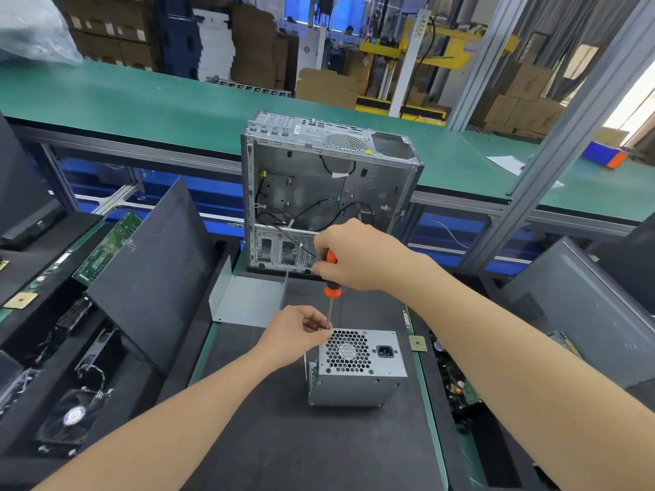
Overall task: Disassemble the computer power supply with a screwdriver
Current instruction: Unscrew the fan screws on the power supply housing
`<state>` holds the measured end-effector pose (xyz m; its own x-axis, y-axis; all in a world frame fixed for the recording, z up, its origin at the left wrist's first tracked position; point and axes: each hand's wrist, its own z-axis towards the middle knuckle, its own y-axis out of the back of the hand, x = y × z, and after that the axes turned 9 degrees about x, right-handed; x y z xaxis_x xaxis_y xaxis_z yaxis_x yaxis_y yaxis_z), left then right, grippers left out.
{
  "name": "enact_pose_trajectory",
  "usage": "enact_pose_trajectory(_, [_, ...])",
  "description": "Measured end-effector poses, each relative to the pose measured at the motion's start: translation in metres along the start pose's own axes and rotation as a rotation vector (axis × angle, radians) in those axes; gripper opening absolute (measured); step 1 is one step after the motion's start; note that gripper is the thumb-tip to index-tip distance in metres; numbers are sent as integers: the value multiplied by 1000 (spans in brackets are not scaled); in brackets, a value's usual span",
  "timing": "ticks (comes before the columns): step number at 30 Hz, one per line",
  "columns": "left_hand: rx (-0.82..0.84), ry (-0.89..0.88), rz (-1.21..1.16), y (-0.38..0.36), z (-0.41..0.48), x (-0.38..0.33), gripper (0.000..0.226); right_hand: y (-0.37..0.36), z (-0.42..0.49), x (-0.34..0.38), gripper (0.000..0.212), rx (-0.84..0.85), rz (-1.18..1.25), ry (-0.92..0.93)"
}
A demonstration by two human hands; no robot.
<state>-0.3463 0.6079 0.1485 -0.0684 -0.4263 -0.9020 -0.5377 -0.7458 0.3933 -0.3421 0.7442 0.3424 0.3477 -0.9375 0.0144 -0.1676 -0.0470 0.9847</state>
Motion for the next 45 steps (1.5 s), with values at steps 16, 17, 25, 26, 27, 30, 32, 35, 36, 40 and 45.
enact_pose_trajectory(16, [99,-6,138,7,3,-2,9,3,-8,-5,13,-24,211,44])
enact_pose_trajectory(17, [107,-11,161,7,3,-3,8,3,-8,-5,13,-30,207,38])
enact_pose_trajectory(25, [83,-30,125,1,6,0,12,6,-11,-6,12,-87,206,7])
enact_pose_trajectory(26, [76,-24,95,1,7,1,12,7,-12,-6,12,-97,214,3])
enact_pose_trajectory(27, [67,-15,63,0,7,2,12,8,-13,-6,13,-109,222,-2])
enact_pose_trajectory(30, [-9,3,-33,4,6,6,13,11,-16,-6,11,-148,240,-4])
enact_pose_trajectory(32, [-76,17,-69,12,4,13,15,13,-16,-6,10,-158,241,-3])
enact_pose_trajectory(35, [-126,49,-37,27,-1,26,15,13,-14,-2,10,-153,243,-4])
enact_pose_trajectory(36, [-132,58,-6,31,-3,32,14,12,-12,0,10,-149,246,-5])
enact_pose_trajectory(40, [-134,98,176,42,-14,62,5,9,-4,11,11,-119,254,-3])
enact_pose_trajectory(45, [-95,160,371,44,-25,97,11,5,1,20,11,-83,262,2])
